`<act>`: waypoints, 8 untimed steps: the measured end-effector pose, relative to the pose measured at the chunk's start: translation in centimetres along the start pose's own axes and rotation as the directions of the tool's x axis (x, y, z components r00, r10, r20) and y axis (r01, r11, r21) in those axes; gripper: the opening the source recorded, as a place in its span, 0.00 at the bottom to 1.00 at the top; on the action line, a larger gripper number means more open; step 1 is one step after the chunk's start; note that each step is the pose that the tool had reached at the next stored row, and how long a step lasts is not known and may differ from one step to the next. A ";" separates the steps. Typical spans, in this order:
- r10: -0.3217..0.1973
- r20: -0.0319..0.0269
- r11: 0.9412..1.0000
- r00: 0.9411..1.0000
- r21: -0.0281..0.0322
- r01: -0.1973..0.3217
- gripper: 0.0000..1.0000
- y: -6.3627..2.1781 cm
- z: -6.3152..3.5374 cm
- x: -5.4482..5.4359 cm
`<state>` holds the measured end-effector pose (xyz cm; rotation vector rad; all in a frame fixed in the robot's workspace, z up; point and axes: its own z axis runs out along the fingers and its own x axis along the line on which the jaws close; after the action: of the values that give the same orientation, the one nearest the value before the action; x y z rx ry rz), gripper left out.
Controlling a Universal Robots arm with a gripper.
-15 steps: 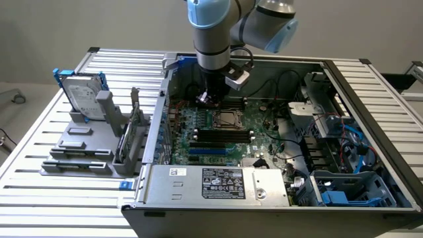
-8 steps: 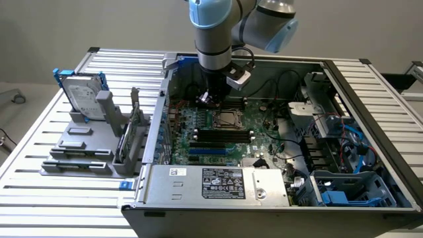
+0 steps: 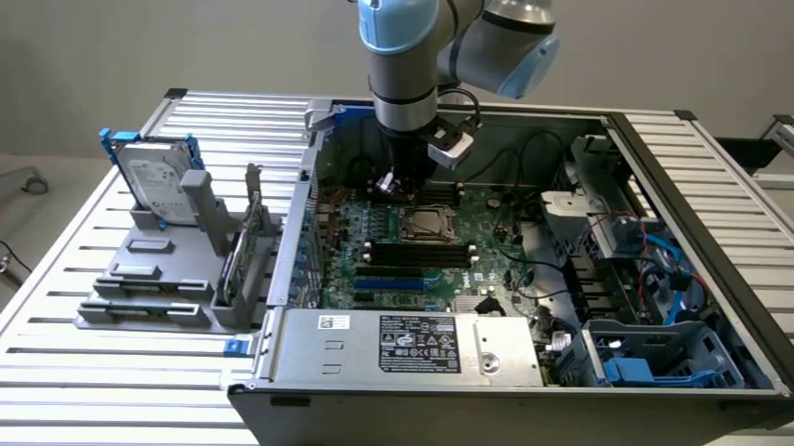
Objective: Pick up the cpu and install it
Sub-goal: 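Install the first cpu locking lever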
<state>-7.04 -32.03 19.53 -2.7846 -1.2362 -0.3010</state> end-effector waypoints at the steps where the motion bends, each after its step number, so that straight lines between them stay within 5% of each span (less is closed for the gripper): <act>1: 0.000 0.000 1.000 1.000 0.000 0.000 0.11 0.03 0.00 0.0; 8: 0.000 0.000 1.000 1.000 0.000 0.000 0.11 0.25 0.05 0.2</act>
<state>-6.70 -32.03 19.53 -2.7846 -1.2362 -0.3009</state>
